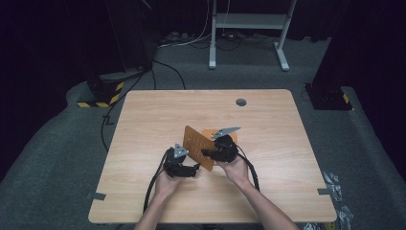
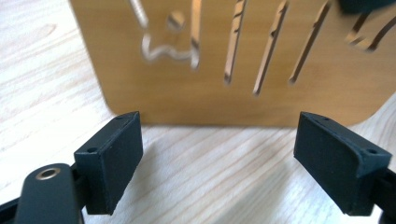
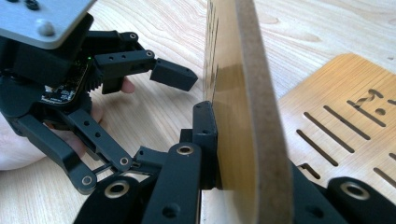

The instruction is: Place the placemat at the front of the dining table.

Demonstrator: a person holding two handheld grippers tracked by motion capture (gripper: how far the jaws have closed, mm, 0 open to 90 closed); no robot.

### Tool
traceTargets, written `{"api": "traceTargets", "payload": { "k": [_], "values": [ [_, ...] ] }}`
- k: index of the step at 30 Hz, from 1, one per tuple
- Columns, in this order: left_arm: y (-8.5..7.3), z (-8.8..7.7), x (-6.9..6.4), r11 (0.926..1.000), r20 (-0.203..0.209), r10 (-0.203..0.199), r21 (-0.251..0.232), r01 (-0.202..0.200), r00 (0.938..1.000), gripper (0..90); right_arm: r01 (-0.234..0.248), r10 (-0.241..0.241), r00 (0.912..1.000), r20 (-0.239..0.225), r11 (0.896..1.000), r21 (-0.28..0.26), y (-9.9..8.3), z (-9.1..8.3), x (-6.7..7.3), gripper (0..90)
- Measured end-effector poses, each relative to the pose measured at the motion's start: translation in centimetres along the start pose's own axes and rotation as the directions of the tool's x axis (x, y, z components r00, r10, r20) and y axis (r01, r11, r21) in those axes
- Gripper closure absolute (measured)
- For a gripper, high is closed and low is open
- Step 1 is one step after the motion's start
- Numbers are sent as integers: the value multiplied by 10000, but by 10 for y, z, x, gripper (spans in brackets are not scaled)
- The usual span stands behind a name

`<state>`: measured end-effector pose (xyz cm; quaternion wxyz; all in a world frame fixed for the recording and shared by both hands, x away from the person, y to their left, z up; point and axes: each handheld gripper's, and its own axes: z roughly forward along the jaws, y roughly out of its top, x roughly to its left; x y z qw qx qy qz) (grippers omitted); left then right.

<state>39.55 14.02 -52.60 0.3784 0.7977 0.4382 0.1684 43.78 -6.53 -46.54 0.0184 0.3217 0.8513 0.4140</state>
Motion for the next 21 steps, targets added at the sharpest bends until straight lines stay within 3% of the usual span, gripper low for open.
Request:
{"api": "traceTargets", "payload": {
  "k": [7,8,13,21],
  "values": [
    [0,-3,3,9997,-394,-188,143,194,9990,158,-71,71,10000,-11,9991,-421,1,-12,-5,863],
    [0,-4,5,9998,-461,3,219,7,9989,161,-71,71,10000,-3,9989,-469,2,-14,-5,863],
    [-1,-7,8,9988,-792,-318,356,348,9963,164,-162,162,9999,0,9975,-694,2,-26,-10,863],
    [-6,-11,13,9980,-1281,-535,271,575,9903,177,-319,322,9995,17,9945,-1000,-2,-43,-18,863]
  ]
}}
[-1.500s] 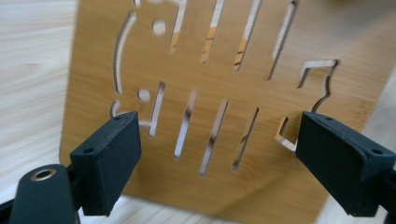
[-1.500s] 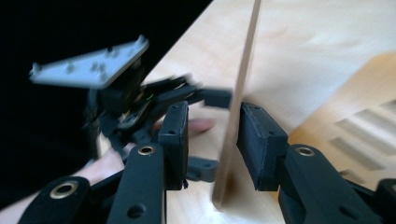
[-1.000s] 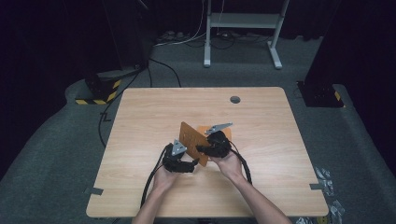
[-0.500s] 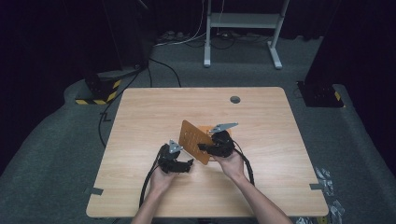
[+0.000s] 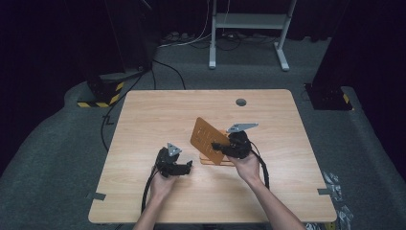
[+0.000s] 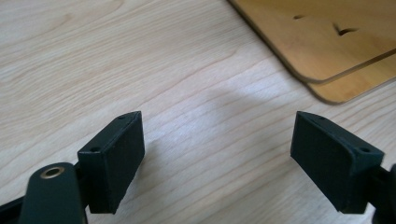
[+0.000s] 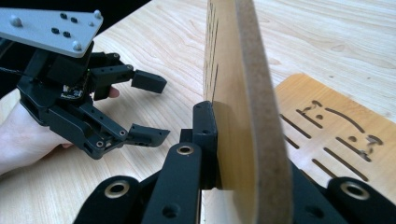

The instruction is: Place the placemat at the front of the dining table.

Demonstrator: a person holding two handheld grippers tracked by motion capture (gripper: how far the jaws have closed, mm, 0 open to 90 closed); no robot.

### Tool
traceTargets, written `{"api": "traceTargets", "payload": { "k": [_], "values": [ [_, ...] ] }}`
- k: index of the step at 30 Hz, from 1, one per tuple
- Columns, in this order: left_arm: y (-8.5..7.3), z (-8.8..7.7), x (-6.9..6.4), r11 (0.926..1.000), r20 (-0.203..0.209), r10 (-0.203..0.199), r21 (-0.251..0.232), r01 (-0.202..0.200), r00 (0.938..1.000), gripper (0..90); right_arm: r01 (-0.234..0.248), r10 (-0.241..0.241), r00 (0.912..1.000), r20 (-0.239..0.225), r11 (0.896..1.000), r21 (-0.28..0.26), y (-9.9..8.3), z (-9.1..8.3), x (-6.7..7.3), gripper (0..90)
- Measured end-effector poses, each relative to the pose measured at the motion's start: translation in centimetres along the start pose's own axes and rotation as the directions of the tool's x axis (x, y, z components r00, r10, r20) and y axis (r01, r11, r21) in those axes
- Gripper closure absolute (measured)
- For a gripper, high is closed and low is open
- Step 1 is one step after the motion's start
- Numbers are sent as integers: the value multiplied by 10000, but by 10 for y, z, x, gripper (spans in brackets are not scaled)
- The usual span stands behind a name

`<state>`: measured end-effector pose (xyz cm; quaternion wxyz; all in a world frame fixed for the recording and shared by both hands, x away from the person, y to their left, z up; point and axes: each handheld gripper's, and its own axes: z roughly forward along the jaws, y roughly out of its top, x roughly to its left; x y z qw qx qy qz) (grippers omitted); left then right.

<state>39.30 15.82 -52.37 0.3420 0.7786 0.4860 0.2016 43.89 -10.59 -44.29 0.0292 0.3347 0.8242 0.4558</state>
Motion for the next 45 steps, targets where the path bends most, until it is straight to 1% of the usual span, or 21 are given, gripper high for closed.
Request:
{"api": "traceTargets", "payload": {
  "k": [1,3,4,5,7,8,10,11,13,16,17,18,20,22,25,30,34,35,38,41,45],
  "values": [
    [-1,0,1,10000,-79,-36,28,36,10000,177,-75,75,10000,-22,10000,-12,0,-2,-1,863],
    [-3,-1,2,10000,-164,-75,45,76,9998,178,6,-6,10000,63,9999,-108,0,-6,-2,863],
    [-4,-1,3,10000,-185,-88,4,88,9998,179,-52,53,10000,70,9999,-103,0,-7,-3,863],
    [-4,-2,3,9998,-244,-190,-15,190,9995,182,-7,8,10000,81,9999,-131,0,-9,-3,862],
    [-5,-2,5,9997,-293,-248,-82,245,9993,182,29,-26,9999,156,9998,-194,1,-13,-5,863],
    [-5,-2,5,9994,-332,-328,-67,326,9989,182,-22,25,9999,149,9998,-207,1,-15,-5,863],
    [-6,-3,6,9993,-426,-364,-100,360,9984,182,-71,74,9999,144,9997,-240,0,-19,-6,863],
    [-7,-3,7,9995,-440,-285,-114,280,9986,182,-44,49,9998,171,9996,-281,0,-20,-6,862],
    [-7,-3,7,9995,-462,-318,-88,315,9984,181,-73,79,9998,184,9994,-335,1,-23,-7,863],
    [-7,-4,7,9998,-654,-185,-64,181,9977,181,-80,88,9998,202,9992,-389,2,-28,-7,862],
    [-7,-4,6,9998,-701,-205,-63,202,9973,182,11,1,9997,248,9990,-454,2,-30,-8,862],
    [-7,-4,6,9998,-720,-206,-70,201,9972,181,-20,32,9997,247,9989,-463,3,-32,-7,862],
    [-7,-4,7,9997,-691,-225,-68,221,9974,174,57,-41,9996,288,9984,-562,4,-37,-8,862],
    [-7,-3,9,9995,-626,-301,-88,296,9976,168,20,-2,9996,276,9980,-634,4,-43,-9,863],
    [-8,-3,10,9993,-662,-371,-105,365,9971,156,-13,39,9993,376,9977,-676,3,-50,-12,862],
    [-7,-3,10,9994,-671,-341,-82,336,9972,150,-119,159,9983,554,9973,-724,0,-60,-20,863],
    [-7,-3,10,9994,-660,-354,-81,349,9972,149,-246,309,9970,709,9958,-887,-3,-68,-25,863],
    [-8,-2,10,9991,-653,-409,-149,400,9970,149,-294,362,9966,739,9953,-922,-4,-70,-26,863],
    [-8,-2,10,9993,-644,-372,-113,366,9972,149,-379,460,9958,788,9942,-1010,-6,-76,-30,862],
    [-8,-3,10,9992,-643,-388,-113,382,9972,149,-371,474,9947,908,9930,-1121,-7,-82,-33,863],
    [-8,-3,10,9992,-642,-395,-117,388,9972,149,-392,515,9928,1080,9928,-1132,-10,-90,-37,862]
  ]
}}
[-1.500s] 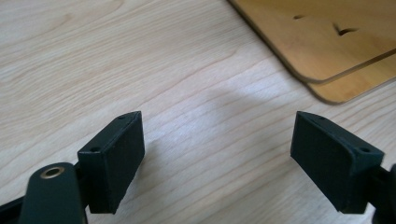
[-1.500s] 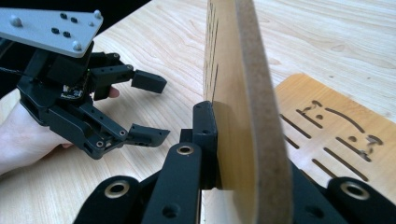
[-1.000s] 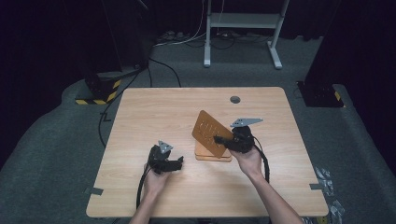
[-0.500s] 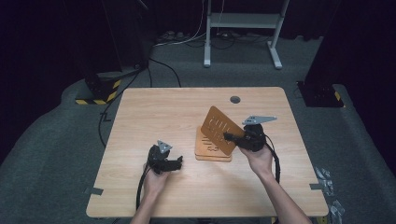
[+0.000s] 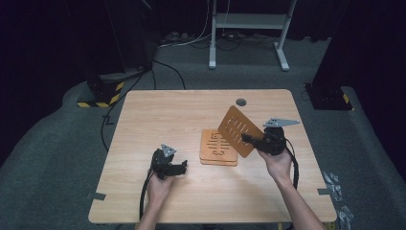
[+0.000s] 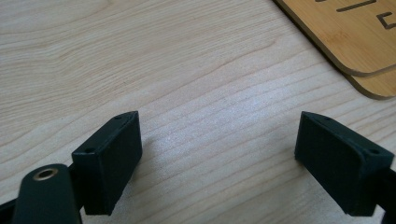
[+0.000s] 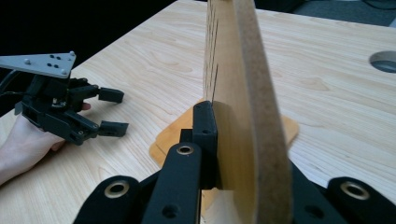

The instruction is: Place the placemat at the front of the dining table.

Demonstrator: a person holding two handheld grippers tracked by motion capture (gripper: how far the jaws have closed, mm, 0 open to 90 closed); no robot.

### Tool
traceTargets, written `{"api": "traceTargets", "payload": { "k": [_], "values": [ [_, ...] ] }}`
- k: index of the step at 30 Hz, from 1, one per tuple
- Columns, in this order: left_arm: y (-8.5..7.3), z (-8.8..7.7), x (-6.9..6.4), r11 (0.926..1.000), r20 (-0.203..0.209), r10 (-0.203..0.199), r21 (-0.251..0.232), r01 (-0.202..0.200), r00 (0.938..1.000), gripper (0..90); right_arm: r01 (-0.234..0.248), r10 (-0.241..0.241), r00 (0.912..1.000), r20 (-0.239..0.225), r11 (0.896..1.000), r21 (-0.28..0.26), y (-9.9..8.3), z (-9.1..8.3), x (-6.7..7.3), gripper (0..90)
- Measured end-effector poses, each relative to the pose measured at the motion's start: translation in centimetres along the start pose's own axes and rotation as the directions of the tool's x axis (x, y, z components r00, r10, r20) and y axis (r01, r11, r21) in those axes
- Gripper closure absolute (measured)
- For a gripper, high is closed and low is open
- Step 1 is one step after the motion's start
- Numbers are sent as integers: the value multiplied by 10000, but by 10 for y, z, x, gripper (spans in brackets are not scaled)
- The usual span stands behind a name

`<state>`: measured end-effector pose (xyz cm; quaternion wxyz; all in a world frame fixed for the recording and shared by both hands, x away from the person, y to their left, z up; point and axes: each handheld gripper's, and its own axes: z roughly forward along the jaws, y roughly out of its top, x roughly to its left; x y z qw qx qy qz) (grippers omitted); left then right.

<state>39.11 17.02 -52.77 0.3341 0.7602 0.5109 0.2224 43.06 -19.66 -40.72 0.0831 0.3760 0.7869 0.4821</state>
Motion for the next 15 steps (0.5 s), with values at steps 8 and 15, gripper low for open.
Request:
{"api": "traceTargets", "payload": {
  "k": [8,15],
  "values": [
    [0,0,0,10000,-31,-40,-8,40,10000,151,-216,221,9993,293,9996,-170,-4,-13,-10,862],
    [0,0,-1,10000,45,10,-50,-9,10000,171,-439,451,9975,553,9988,-231,-8,-23,-18,862]
  ]
}}
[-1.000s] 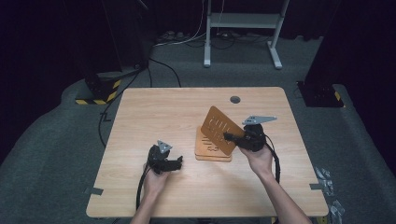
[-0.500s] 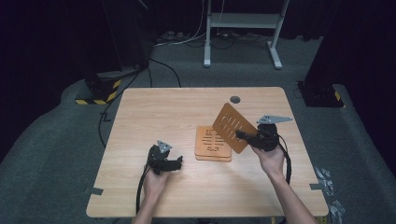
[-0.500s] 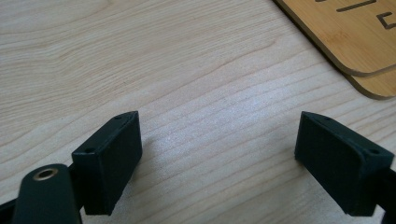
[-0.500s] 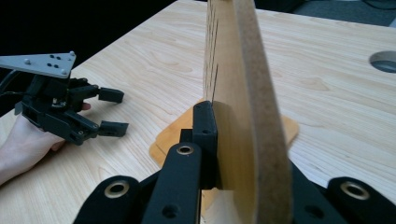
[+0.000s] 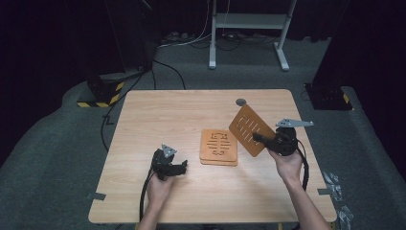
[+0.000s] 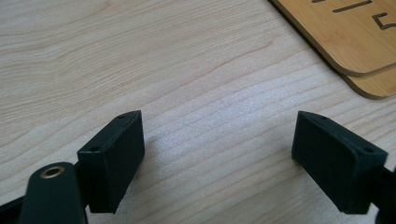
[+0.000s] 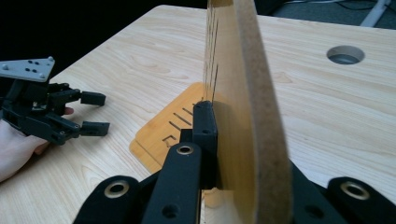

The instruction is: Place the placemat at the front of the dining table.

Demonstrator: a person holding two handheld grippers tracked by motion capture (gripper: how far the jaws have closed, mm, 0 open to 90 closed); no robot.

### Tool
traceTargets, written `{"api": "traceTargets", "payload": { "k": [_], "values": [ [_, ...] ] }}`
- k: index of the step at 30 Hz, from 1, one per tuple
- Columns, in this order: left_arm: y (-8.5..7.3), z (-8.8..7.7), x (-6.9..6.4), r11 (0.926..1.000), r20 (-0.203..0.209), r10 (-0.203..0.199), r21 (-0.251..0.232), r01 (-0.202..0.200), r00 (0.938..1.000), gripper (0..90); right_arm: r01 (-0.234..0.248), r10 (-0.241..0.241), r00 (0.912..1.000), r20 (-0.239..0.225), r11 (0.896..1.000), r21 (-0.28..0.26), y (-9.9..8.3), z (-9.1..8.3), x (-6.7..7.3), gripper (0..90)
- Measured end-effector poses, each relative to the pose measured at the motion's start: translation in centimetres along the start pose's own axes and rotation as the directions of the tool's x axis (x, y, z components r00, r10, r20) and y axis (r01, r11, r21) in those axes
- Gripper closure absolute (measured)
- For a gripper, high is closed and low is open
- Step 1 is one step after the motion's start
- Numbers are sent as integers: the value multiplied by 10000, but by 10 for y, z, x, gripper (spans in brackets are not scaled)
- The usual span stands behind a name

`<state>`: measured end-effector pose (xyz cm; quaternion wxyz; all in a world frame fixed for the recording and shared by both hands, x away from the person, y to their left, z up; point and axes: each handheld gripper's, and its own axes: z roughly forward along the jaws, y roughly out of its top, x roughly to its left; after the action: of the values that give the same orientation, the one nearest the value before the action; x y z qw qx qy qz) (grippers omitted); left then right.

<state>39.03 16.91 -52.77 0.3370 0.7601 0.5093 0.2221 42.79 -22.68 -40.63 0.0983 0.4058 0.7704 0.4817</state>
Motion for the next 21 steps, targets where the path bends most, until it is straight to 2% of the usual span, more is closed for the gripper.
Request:
{"api": "traceTargets", "payload": {
  "k": [10,21],
  "values": [
    [0,0,0,10000,-2,4,1,-4,10000,172,-252,260,9986,454,9995,-172,-7,-14,-16,862],
    [0,0,0,10000,-3,-3,-2,3,10000,172,-881,925,9909,975,9949,-486,-14,-29,-36,861]
  ]
}}
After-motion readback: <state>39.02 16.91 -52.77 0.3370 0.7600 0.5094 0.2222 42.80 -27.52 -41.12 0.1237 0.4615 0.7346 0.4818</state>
